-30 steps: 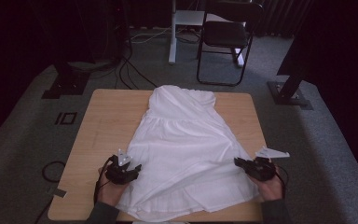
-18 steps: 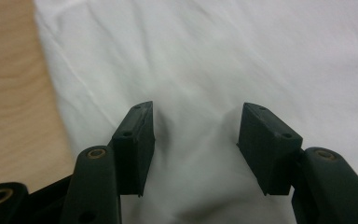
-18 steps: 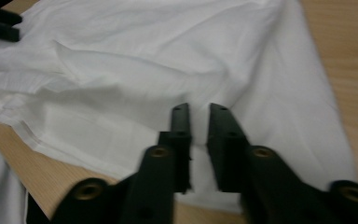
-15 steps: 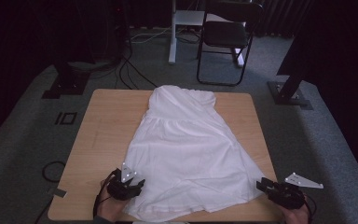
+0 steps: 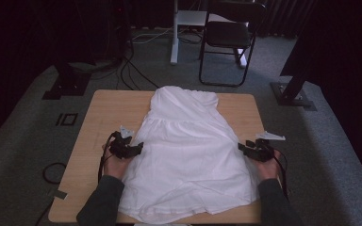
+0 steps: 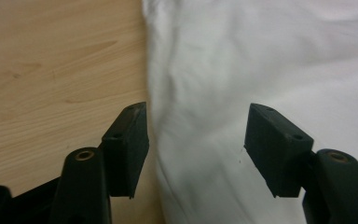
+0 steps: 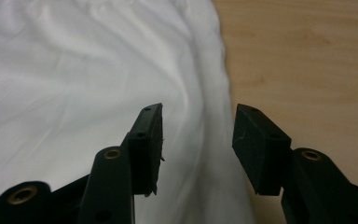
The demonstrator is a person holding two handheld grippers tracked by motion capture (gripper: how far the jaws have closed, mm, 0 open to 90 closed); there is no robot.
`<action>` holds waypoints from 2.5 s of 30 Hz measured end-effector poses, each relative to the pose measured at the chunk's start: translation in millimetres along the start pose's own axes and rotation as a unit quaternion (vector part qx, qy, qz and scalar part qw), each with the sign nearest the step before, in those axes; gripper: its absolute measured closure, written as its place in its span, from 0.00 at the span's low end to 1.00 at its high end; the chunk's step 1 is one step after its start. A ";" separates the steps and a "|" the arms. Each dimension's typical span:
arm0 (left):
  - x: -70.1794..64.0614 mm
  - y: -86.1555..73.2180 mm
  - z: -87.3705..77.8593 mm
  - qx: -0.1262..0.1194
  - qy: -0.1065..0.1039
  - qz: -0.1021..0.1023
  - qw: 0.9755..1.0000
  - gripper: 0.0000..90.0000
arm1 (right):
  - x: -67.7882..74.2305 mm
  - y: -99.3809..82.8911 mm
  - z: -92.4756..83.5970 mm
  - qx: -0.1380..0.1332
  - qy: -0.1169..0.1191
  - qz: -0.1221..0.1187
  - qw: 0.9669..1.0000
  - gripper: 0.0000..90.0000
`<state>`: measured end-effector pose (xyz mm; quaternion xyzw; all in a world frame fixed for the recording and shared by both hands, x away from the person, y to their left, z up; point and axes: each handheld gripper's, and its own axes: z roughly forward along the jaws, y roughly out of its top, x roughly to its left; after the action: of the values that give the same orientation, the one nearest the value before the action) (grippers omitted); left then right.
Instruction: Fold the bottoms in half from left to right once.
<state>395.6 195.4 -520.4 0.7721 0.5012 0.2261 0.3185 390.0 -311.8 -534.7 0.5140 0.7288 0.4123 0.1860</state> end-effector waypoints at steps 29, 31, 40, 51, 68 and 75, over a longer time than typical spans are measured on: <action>-45.8 -106.7 -71.7 0.028 -0.093 0.071 0.993 0.93 | 47.8 -105.7 -77.0 0.054 0.020 0.025 0.998 0.98; -47.7 -109.3 -75.6 0.029 -0.100 0.075 0.992 0.92 | 53.2 -113.9 -86.4 0.054 0.018 0.022 0.998 0.97; -32.0 -70.8 -72.9 -0.052 -0.058 0.054 0.996 0.54 | 59.9 -53.4 -65.8 0.002 0.035 -0.036 0.999 0.67; -37.2 -46.6 -27.6 -0.025 -0.063 0.054 0.996 0.50 | 78.6 28.9 45.8 0.039 0.052 -0.058 0.996 0.61; -65.4 -64.4 -16.4 -0.010 -0.100 0.073 0.992 0.46 | 57.6 70.3 31.7 0.009 -0.101 -0.106 0.989 0.99; -54.9 -38.9 -25.9 -0.033 -0.081 0.064 0.994 0.43 | 33.9 27.9 77.2 0.065 -0.073 -0.047 0.994 0.98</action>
<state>332.1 163.4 -532.0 0.8076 0.4153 0.1989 0.3685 446.6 -245.9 -553.0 0.5189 0.7619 0.3165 0.2240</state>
